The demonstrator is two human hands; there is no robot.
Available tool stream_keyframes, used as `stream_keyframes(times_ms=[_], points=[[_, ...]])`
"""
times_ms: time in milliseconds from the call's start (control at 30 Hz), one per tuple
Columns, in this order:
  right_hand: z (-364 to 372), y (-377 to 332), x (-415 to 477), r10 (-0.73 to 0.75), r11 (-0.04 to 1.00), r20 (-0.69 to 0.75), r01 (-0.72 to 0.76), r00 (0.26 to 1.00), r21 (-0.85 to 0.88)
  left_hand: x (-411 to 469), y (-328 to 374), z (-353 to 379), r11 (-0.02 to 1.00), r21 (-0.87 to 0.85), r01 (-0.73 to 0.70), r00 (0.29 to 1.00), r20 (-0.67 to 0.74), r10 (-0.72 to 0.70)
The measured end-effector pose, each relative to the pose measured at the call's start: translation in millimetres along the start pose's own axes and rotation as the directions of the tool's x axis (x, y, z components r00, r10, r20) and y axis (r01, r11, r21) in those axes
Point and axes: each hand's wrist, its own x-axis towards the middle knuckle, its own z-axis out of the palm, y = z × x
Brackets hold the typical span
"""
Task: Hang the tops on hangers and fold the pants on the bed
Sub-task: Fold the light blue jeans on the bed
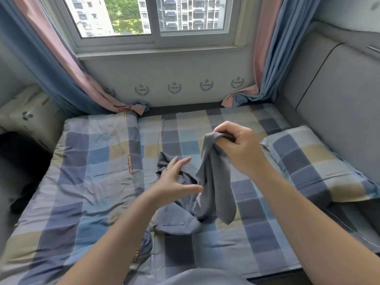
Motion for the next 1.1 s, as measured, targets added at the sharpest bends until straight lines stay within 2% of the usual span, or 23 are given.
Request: stream_keyframes(times_ms=[67,133,233,333,467,533,633,733,833,933,1033,1100], points=[[-4,-11,8,-0.013,1.000,-0.003,0.013,1.000,0.016,6,13,21,0.980,-0.090,-0.176,0.984,-0.033,0.173],[-10,-23,18,-0.031,0.999,-0.038,0.031,0.999,0.016,11,18,41,0.939,-0.246,-0.240,0.971,-0.043,0.237],[-21,-37,36,-0.028,0.999,-0.085,0.026,0.996,-0.018,13,17,63,0.914,-0.358,-0.194,0.973,0.047,0.225],[-34,-42,50,-0.024,0.998,-0.128,0.017,0.992,-0.055,11,3,71,0.935,-0.293,-0.201,0.976,0.025,0.217],[-42,-31,64,0.015,0.999,-0.191,-0.023,0.981,-0.036,9,-21,71,0.964,-0.229,-0.133,0.990,0.006,0.138],[-39,-20,67,0.063,0.998,-0.215,-0.060,0.975,0.018,9,-25,70,0.967,-0.230,-0.114,0.993,-0.048,0.106],[-36,-8,63,0.164,0.971,-0.180,-0.127,0.970,0.202,4,-10,61,0.938,-0.317,-0.143,0.983,-0.153,0.098],[-33,1,50,0.182,0.980,-0.159,-0.165,0.970,0.114,1,13,44,0.908,-0.363,-0.208,0.959,-0.256,0.117],[-16,13,19,0.216,0.969,-0.103,-0.200,0.971,0.145,2,29,24,0.866,-0.431,-0.253,0.934,-0.341,0.103],[12,35,-19,0.331,0.924,0.035,-0.332,0.943,0.192,2,39,8,0.831,-0.487,-0.269,0.923,-0.376,0.079],[45,52,-50,0.471,0.830,0.264,-0.524,0.842,0.192,2,53,-6,0.792,-0.539,-0.286,0.908,-0.417,0.045],[67,61,-63,0.509,0.770,0.369,-0.603,0.778,0.210,2,62,-11,0.746,-0.600,-0.288,0.906,-0.424,0.008]])
